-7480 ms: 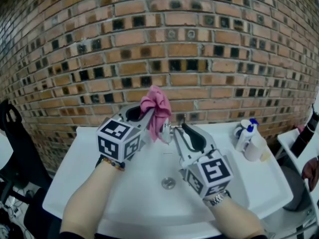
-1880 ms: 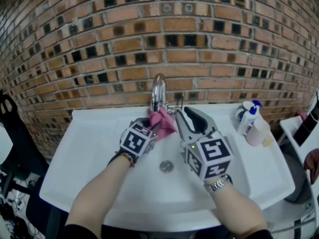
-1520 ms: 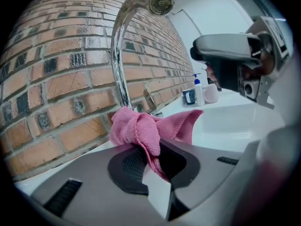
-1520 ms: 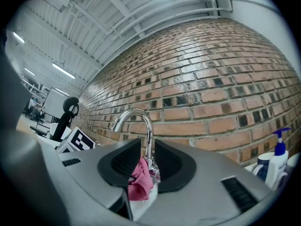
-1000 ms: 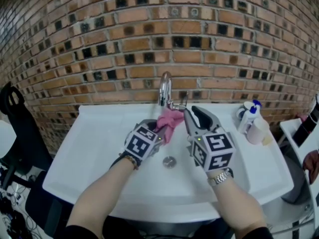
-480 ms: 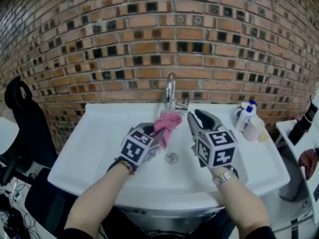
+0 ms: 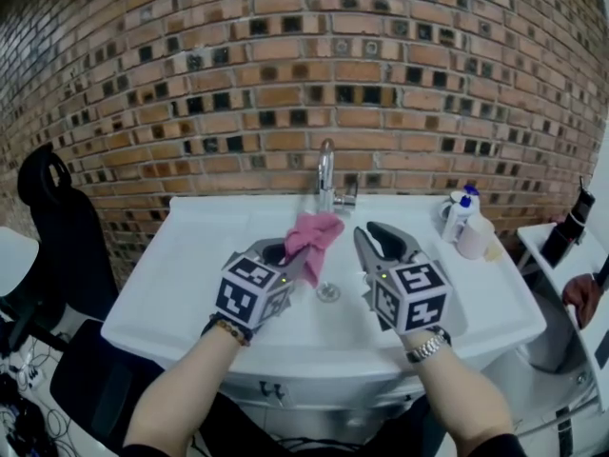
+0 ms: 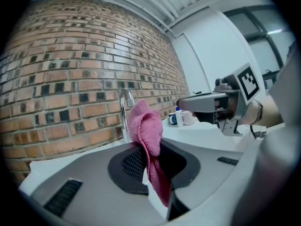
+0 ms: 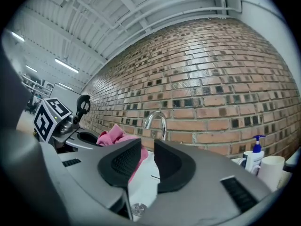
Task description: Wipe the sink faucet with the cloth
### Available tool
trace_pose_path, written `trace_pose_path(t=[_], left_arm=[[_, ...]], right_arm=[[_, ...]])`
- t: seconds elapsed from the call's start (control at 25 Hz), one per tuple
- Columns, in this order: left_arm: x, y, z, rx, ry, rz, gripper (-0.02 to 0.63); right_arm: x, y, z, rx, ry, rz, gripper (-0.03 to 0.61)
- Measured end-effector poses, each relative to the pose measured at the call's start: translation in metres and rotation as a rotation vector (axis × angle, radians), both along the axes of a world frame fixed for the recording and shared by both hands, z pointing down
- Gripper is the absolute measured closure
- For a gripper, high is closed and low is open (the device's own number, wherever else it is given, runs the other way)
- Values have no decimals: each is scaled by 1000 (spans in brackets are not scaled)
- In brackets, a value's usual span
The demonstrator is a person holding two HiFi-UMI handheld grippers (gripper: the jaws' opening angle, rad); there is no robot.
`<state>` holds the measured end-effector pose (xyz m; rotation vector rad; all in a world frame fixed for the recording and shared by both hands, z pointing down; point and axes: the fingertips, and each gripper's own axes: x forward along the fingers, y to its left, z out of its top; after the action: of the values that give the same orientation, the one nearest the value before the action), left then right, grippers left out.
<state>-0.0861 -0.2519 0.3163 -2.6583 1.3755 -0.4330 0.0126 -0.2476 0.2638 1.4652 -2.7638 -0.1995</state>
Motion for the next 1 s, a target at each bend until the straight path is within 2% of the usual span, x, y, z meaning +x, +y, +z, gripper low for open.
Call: trace_pose_path(t=[0.52, 1.0], left_arm=[[10, 102, -22, 59, 80, 18, 566], [12, 222, -31, 104, 106, 50, 566]], right_arm=[[-3, 104, -5, 22, -19, -17, 480], [-4, 218, -11, 67, -71, -7, 480]])
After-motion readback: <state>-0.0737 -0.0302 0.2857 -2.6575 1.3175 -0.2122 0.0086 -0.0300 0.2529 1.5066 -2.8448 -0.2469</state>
